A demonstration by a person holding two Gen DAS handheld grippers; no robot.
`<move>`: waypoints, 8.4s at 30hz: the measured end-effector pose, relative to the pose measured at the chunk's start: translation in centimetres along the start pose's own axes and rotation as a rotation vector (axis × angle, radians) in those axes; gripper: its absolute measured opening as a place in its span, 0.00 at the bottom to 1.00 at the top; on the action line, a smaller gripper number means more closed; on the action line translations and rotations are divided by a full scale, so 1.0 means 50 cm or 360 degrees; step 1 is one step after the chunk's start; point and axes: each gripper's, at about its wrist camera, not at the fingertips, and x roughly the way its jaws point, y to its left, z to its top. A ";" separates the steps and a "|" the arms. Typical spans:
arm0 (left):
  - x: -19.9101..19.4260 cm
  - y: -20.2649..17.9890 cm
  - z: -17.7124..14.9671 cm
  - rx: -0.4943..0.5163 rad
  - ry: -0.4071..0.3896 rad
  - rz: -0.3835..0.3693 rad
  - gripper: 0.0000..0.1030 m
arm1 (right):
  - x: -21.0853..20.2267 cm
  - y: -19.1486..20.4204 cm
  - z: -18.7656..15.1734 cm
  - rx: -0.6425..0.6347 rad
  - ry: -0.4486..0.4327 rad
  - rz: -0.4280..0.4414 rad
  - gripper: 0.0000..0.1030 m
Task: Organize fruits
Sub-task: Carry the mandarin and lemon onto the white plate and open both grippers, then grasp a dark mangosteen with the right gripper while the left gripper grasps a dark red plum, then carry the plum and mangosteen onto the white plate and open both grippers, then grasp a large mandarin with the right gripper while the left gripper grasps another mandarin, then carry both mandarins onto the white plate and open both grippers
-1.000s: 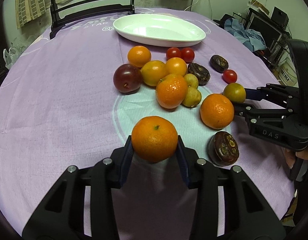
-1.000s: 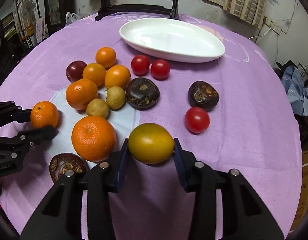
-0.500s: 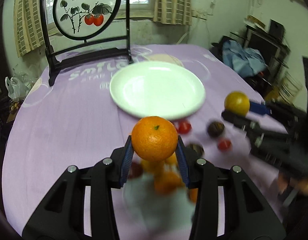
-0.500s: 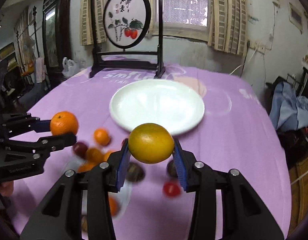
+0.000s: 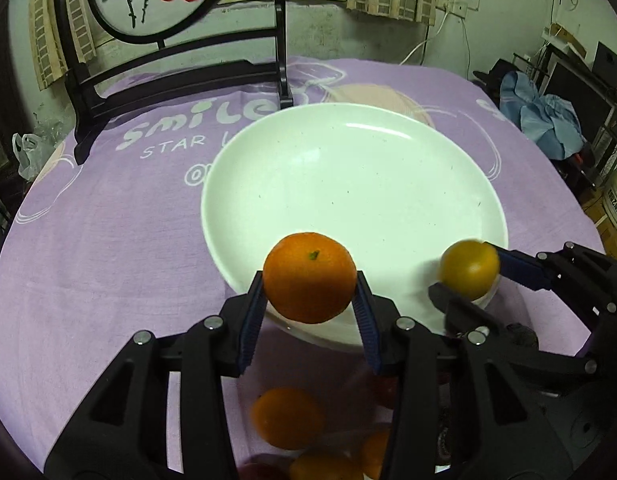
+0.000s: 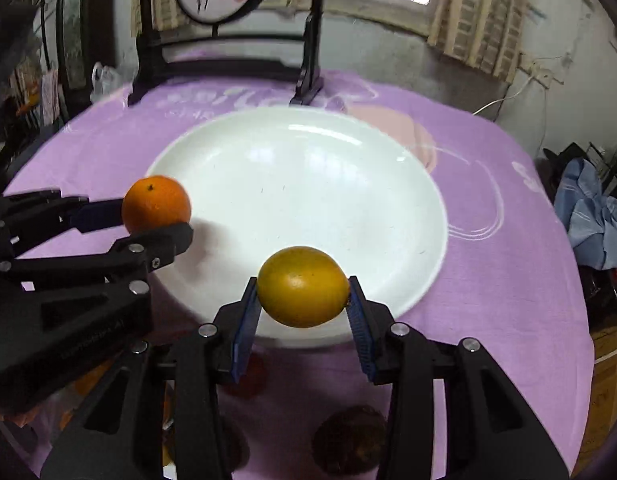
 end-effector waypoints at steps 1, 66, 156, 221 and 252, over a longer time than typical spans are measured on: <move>-0.001 -0.002 0.000 -0.0007 0.0000 0.0007 0.44 | -0.001 0.000 0.001 -0.0002 -0.0006 -0.0015 0.53; -0.087 0.077 -0.237 0.0053 0.0018 -0.0011 0.55 | -0.278 0.079 -0.356 -0.0007 -0.0043 0.0335 0.42; -0.174 0.087 -0.250 -0.0123 -0.0154 -0.0200 0.87 | -0.179 0.135 -0.268 -0.0034 0.0021 0.0414 0.43; -0.166 -0.026 -0.300 0.0300 -0.0031 -0.0324 0.42 | -0.213 0.041 -0.284 0.0160 -0.0119 0.0416 0.43; 0.003 0.016 0.008 -0.0103 0.0001 -0.0153 0.44 | -0.024 -0.041 -0.011 0.0076 -0.0055 0.0081 0.48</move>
